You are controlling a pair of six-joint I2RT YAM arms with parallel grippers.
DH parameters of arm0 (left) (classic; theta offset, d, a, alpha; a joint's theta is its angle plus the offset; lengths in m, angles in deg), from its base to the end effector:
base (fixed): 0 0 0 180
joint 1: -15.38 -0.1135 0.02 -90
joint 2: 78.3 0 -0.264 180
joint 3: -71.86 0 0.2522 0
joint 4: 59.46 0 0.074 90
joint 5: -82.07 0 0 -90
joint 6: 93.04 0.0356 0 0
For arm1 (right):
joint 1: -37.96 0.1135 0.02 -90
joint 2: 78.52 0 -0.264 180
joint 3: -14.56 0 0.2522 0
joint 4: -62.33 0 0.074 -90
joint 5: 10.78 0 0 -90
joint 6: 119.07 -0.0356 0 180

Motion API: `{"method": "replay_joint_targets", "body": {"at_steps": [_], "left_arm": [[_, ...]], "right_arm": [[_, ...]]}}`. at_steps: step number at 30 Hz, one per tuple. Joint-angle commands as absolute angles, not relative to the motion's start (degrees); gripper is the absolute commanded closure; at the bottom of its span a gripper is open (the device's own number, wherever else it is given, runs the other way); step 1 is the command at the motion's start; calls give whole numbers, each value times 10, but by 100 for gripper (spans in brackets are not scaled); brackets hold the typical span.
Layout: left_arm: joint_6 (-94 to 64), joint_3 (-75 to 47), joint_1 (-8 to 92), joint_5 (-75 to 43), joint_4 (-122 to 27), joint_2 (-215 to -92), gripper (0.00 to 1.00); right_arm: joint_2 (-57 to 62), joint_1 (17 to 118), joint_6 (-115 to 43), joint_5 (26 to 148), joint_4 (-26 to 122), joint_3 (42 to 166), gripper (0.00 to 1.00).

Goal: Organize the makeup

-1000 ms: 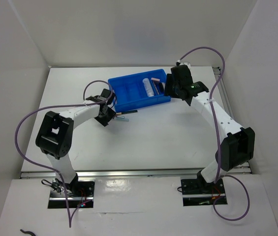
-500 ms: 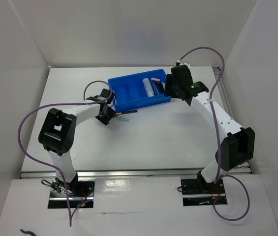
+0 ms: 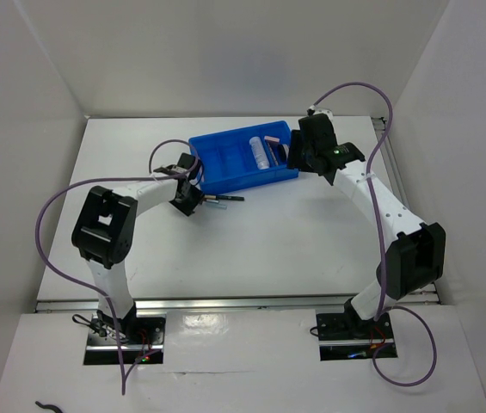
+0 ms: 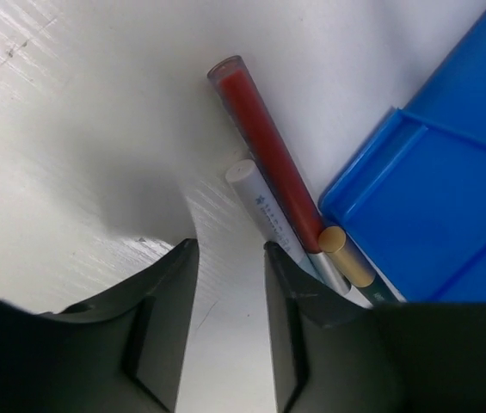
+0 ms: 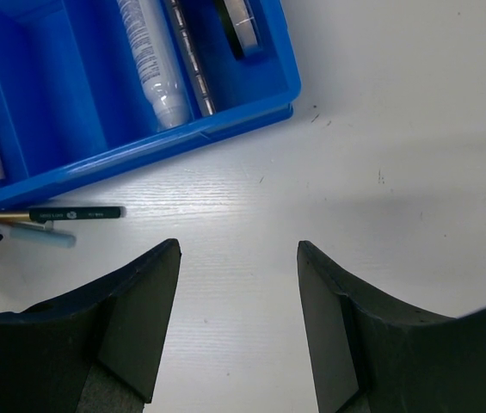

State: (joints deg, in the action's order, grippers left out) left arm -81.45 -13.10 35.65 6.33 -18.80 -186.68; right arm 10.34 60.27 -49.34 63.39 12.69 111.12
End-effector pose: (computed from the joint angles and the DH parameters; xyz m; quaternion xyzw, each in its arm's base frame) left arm 0.3615 -0.1241 0.1662 -0.4942 0.8317 -0.0900 0.2368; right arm 0.3230 0.1221 0.3389 0.0400 0.9055 0.0293 0.4215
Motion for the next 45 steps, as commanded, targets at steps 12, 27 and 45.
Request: {"method": "replay_joint_targets", "body": {"at_steps": [12,27,45], "left_arm": [[-755,-97,326,80,-209,-1764,28],[-719,-65,272,13,-139,-1746,29],[-680,21,229,-28,-175,-1706,27]], "right_arm": [[93,640,-439,706,147,1087,38],[240,896,-325,754,186,1078,38],[386,928,-290,722,251,1180,37]]}}
